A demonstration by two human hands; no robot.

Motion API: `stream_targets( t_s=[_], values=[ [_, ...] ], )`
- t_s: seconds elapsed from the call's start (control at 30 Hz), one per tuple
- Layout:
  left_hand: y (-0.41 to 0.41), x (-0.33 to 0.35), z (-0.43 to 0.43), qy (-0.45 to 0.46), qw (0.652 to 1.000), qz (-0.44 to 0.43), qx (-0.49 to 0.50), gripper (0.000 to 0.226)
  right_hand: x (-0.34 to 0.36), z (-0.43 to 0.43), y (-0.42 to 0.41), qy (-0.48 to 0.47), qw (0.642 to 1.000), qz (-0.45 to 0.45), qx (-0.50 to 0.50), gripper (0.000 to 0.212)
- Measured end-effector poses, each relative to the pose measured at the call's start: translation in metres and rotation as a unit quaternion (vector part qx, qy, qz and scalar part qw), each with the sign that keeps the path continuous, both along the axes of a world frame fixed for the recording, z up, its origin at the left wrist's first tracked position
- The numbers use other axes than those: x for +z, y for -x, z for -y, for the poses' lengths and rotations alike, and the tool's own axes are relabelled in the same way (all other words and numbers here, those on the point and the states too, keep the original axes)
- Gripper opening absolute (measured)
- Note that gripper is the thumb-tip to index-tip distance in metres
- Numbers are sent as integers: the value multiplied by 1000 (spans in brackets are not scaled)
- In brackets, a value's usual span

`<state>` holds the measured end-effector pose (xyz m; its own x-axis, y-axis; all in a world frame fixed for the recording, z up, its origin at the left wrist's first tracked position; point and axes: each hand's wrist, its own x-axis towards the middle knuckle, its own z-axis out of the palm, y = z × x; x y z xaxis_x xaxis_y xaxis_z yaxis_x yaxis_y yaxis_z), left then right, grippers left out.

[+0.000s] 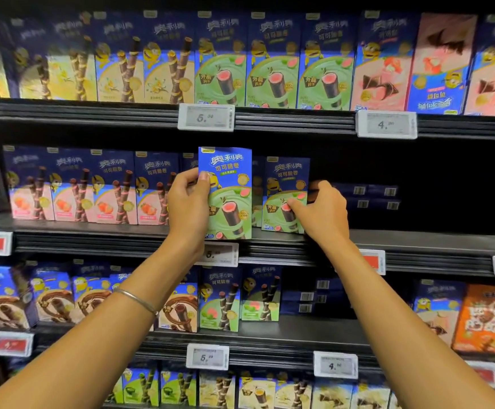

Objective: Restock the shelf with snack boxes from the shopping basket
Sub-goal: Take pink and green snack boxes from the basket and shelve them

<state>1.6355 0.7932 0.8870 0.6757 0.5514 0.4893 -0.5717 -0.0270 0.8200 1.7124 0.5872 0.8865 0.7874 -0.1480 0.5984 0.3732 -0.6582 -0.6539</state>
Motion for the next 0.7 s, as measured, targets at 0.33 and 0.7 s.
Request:
stream_targets(
  t_s=[0.33, 0.7],
  values=[
    [-6, -2, 7, -3, 1000, -6, -23, 22, -8, -10, 37, -90, 986, 94, 102, 36],
    [-26, 12, 0, -395, 912, -47, 99, 49, -13, -35, 25, -68, 989, 19, 131, 41]
  ],
)
